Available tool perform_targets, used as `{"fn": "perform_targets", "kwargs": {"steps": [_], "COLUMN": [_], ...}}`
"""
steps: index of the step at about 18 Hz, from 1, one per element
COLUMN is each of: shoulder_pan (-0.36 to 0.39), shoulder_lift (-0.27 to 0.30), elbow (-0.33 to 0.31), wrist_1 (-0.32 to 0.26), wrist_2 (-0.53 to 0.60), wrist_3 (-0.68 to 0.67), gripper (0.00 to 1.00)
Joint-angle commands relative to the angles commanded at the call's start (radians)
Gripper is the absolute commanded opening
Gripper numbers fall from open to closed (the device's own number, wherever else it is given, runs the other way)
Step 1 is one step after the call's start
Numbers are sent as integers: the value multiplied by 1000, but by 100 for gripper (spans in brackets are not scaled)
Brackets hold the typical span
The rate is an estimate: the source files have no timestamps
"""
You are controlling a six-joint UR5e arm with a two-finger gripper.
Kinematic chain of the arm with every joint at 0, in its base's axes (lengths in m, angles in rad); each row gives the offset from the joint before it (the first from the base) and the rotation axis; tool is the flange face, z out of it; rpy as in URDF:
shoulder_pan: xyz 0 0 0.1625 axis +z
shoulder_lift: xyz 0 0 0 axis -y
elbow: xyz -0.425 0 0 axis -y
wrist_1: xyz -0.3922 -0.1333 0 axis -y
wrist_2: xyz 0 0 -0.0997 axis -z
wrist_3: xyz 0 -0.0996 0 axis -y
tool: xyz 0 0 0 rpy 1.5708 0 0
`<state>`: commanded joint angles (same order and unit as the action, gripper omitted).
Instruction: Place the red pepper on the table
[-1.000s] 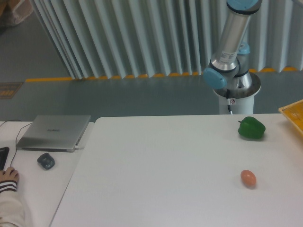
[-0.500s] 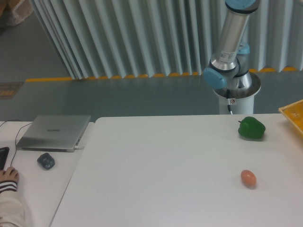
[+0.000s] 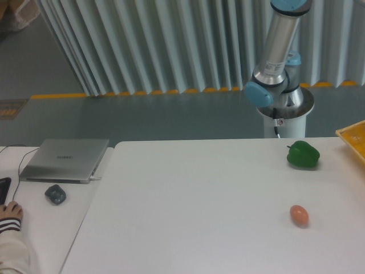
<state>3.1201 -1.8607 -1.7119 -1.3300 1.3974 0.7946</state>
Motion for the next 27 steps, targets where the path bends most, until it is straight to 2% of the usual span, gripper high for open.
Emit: {"fn": "perform_targets", "kwargs": {"steps": [2,6,9,13,17,19,22,24,27], "shoulder_pan": [2,0,3,2,-6,-8,-9,-27,-41], "shoulder_lift": [2,3,3,-3,0,-3,-12,-17,-11], "elbow": [2,12,14,14,17,14,3,-26,-29], "wrist_1": [2,0,2,38,49,75,68,67,55], "wrist_2": [0,-5,-11,-11,-11,-6,2,11,32], "wrist_3": [11,9,11,11,6,3,5,5,-2], "gripper": [87,69,67,67,100,100,100,100,100]}}
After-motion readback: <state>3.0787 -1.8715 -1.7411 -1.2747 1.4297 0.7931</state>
